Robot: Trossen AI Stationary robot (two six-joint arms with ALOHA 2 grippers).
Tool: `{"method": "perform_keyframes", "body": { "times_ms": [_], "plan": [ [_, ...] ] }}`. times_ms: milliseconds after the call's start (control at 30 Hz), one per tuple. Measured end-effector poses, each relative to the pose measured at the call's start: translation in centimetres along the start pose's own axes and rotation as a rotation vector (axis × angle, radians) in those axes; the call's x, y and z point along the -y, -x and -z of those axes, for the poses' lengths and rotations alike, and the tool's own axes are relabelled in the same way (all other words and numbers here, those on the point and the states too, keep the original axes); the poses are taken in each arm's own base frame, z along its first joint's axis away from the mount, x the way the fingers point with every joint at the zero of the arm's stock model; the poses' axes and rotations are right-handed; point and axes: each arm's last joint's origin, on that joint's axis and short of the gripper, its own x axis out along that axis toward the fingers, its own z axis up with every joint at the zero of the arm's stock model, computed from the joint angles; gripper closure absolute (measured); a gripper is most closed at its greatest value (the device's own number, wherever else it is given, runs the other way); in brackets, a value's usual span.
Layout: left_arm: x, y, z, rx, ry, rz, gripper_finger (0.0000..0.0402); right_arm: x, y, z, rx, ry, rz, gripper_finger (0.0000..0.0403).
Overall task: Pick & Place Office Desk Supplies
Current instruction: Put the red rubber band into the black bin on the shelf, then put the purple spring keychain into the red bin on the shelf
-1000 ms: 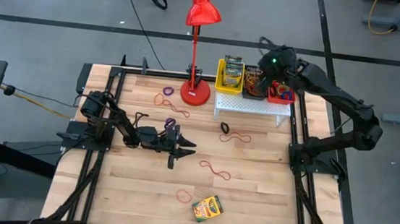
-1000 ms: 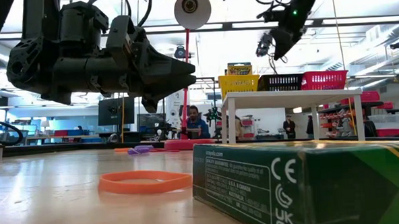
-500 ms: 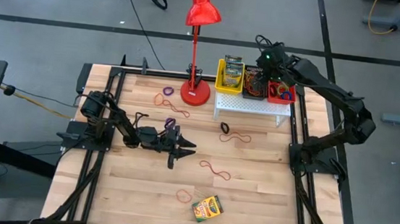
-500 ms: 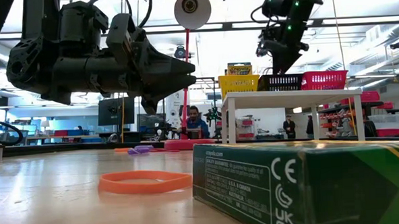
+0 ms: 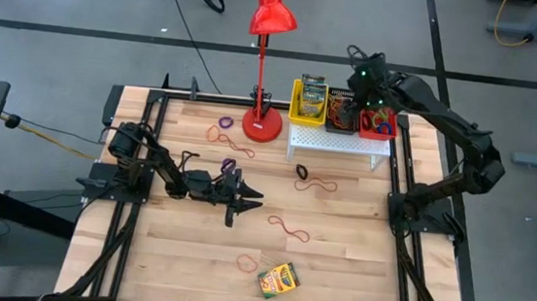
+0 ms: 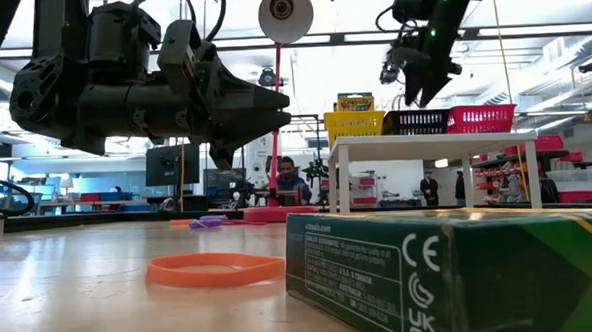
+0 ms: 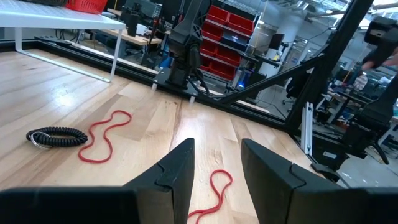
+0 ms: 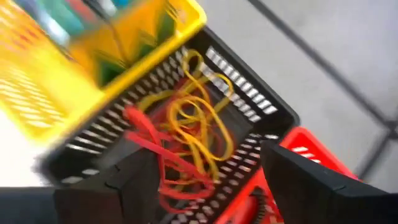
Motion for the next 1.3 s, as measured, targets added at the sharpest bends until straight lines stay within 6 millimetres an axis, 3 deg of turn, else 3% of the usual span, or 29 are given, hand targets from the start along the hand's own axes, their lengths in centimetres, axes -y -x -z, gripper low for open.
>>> {"method": "perform_keyframes", "body": {
  "times_ms": [167, 333, 533, 733, 900, 1300],
  "plan": [
    [0.0, 0.0, 0.0, 0.0, 0.0, 0.0, 0.0263, 1.4, 1.1, -0.6, -0.002, -0.171, -0.174, 0.0128],
    [0.0, 0.0, 0.0, 0.0, 0.0, 0.0, 0.0263, 3.1, -1.0, -0.4, -0.107, -0.378, -0.21, 0.0128],
    [0.0, 0.0, 0.0, -0.001, 0.03, 0.004, 0.0263, 4.0, -1.8, -0.6, -0.114, -0.441, -0.258, 0.0128],
    [0.1, 0.0, 0.0, -0.009, 0.038, 0.025, 0.0263, 5.0, 0.4, -1.0, -0.128, -0.524, -0.317, 0.0128],
    [0.1, 0.0, 0.0, -0.009, 0.034, 0.025, 0.0263, 4.9, 0.7, -0.9, -0.147, -0.484, -0.313, 0.013],
    [0.1, 0.0, 0.0, -0.009, 0.041, 0.025, 0.0263, 4.0, -0.1, -1.2, -0.166, -0.361, -0.355, 0.0245]
  ]
}}
